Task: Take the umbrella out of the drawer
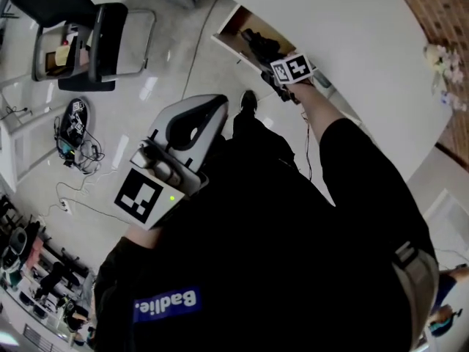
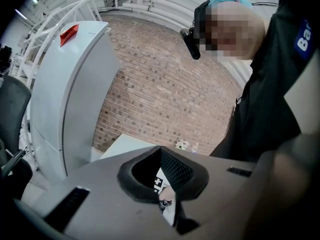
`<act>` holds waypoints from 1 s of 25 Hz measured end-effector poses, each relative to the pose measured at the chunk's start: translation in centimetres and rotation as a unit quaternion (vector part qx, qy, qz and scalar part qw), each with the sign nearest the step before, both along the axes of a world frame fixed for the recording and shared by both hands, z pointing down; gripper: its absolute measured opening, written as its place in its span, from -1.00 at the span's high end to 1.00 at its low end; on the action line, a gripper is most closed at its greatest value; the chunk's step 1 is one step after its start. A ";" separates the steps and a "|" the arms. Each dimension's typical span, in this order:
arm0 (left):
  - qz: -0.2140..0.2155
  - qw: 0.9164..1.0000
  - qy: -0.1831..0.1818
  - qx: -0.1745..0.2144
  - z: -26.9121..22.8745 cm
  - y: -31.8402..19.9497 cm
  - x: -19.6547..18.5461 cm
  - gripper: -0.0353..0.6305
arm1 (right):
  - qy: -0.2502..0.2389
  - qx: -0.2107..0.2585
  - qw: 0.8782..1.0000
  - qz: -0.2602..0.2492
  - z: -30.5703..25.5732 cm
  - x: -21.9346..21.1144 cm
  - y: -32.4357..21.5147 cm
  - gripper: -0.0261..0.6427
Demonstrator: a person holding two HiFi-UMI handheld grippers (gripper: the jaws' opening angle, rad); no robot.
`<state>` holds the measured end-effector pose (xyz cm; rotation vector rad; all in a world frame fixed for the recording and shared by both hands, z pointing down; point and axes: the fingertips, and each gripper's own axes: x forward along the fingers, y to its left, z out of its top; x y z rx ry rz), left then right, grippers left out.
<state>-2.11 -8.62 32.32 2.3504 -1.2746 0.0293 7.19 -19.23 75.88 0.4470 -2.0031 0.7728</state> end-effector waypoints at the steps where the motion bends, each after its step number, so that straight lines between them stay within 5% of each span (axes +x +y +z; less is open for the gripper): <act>1: 0.007 1.000 0.001 0.006 -0.3 0.1 0.2 0.89 | -0.007 0.006 1.000 0.004 -1.0 0.0 0.0 0.18; 10: 0.048 0.998 0.008 0.043 -2.3 1.8 1.5 0.89 | -0.068 0.041 0.996 0.041 -8.9 0.2 1.5 0.18; 17: 0.069 0.995 0.010 0.075 -4.6 4.2 2.0 0.89 | -0.147 0.056 0.983 0.099 -16.5 -0.5 4.0 0.18; 25: 0.093 0.990 0.009 0.105 -6.8 6.0 2.1 0.89 | -0.201 0.083 0.971 0.103 -24.2 -2.1 6.9 0.18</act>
